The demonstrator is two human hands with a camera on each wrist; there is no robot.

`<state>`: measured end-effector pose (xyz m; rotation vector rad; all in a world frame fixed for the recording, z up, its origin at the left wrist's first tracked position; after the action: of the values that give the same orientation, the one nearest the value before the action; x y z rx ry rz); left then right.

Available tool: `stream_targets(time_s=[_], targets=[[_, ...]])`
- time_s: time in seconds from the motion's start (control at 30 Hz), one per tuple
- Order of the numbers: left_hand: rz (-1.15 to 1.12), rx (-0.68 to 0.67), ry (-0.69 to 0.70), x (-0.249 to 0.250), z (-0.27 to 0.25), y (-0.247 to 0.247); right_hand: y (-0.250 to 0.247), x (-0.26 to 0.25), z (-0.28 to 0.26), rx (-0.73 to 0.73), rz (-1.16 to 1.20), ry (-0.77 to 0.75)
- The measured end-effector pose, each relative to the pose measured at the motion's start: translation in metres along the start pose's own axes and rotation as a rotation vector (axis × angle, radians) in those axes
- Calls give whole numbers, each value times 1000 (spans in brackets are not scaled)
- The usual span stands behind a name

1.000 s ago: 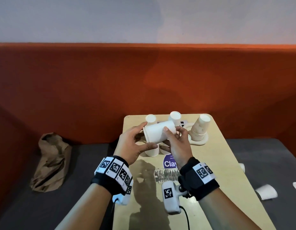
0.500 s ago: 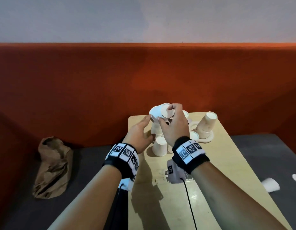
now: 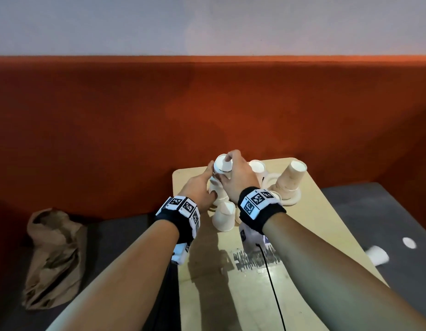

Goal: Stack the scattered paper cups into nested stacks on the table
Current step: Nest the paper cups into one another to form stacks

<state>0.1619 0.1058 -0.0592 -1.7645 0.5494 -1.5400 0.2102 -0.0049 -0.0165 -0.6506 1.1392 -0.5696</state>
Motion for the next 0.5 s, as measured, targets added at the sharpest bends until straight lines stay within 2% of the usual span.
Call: stream_targets(time_s=[0.17, 0.5], targets=[[-24, -38, -43, -17, 6, 20, 20, 15, 1, -66, -10, 57], [-71, -76, -62, -39, 17, 44, 42, 28, 2, -108, -36, 89]])
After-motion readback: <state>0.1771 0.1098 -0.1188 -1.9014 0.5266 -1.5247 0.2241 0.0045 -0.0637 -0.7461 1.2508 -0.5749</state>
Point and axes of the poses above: each hand's wrist, its own z-axis towards the middle knuckle, its own y-axis out of the palm, x = y × z, the point moved 10 cm from there along z, towards the middle knuckle, and after that the axes turned 11 degrees about x, right-handed, at the moved point
